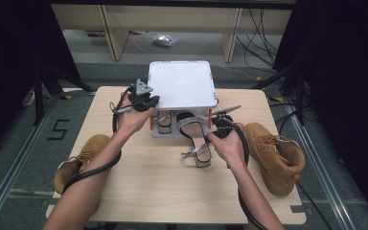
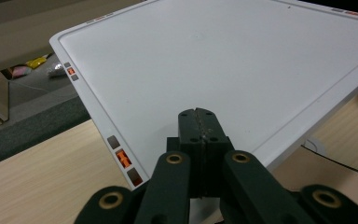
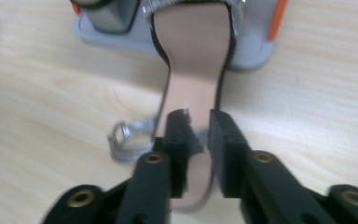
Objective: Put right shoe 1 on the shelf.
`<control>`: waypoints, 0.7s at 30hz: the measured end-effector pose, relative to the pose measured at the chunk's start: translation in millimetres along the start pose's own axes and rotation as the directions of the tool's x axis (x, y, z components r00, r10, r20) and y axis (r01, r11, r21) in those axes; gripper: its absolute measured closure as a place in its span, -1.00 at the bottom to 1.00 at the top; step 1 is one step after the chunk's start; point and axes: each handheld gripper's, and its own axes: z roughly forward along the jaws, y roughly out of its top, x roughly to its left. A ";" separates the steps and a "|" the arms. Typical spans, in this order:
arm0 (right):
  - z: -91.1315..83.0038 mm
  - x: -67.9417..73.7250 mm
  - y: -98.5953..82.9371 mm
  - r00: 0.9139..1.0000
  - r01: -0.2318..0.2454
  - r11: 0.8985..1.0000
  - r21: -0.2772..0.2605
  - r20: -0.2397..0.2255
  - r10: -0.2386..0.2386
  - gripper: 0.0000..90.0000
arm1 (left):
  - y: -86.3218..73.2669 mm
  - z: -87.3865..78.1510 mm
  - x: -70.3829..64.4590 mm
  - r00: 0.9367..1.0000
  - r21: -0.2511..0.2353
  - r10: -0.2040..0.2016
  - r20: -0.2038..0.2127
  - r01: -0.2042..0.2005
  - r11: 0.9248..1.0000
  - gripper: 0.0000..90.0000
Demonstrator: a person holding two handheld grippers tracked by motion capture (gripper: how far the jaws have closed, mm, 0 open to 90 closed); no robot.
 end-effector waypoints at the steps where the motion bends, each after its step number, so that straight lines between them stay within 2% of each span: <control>1: -1.7 -2.3 -3.9 1.000 0.008 1.000 0.001 -0.004 -0.008 0.84 | 0.2 0.0 0.0 1.000 0.002 0.003 0.000 -0.003 1.000 1.00; 3: -2.1 -6.0 -12.1 1.000 0.011 1.000 0.025 -0.007 -0.010 0.91 | 0.3 0.1 0.1 1.000 0.001 0.008 0.000 -0.008 1.000 1.00; 5: 0.6 -10.2 -17.5 1.000 0.025 0.999 0.041 0.015 -0.025 0.97 | 0.1 -0.2 -0.3 1.000 0.003 0.003 -0.003 -0.003 1.000 1.00; 7: 3.0 -12.5 -23.3 0.999 0.031 0.998 0.047 -0.009 -0.031 1.00 | -0.1 0.0 0.0 1.000 -0.001 0.004 -0.001 -0.004 1.000 1.00; 10: 7.1 -13.3 -30.5 1.000 0.021 0.997 0.069 -0.011 -0.020 1.00 | 0.0 0.0 0.0 1.000 0.000 0.004 -0.001 -0.004 1.000 1.00; 11: 9.7 -15.3 -32.7 0.999 0.044 0.997 0.064 0.000 -0.044 1.00 | 0.0 -0.2 -0.2 1.000 0.001 0.002 -0.003 -0.002 1.000 1.00; 13: 11.3 -14.1 -38.3 0.999 0.040 0.996 0.078 0.001 -0.041 1.00 | -0.1 -0.2 -0.1 1.000 0.000 0.000 -0.001 0.000 1.000 1.00; 15: 13.3 -13.6 -44.7 0.998 0.064 0.994 0.093 -0.017 -0.062 1.00 | -0.3 0.0 0.1 1.000 -0.003 0.001 0.000 -0.001 1.000 1.00; 16: 13.5 -11.9 -46.8 0.999 0.040 0.993 0.114 -0.022 -0.038 1.00 | -0.3 0.0 0.1 1.000 -0.003 0.002 0.000 -0.002 1.000 1.00; 18: 16.6 -12.7 -52.0 0.998 0.059 0.991 0.122 -0.004 -0.059 1.00 | -0.1 0.0 0.0 1.000 -0.001 0.006 -0.001 -0.006 1.000 1.00; 20: 19.6 -10.8 -57.2 0.997 0.073 0.987 0.140 -0.018 -0.072 1.00 | 0.1 0.0 -0.3 1.000 0.001 0.009 -0.003 -0.009 1.000 1.00; 21: 21.0 -9.4 -58.8 0.998 0.061 0.986 0.153 -0.016 -0.060 1.00 | 0.1 0.0 -0.5 1.000 0.001 0.010 -0.003 -0.010 1.000 1.00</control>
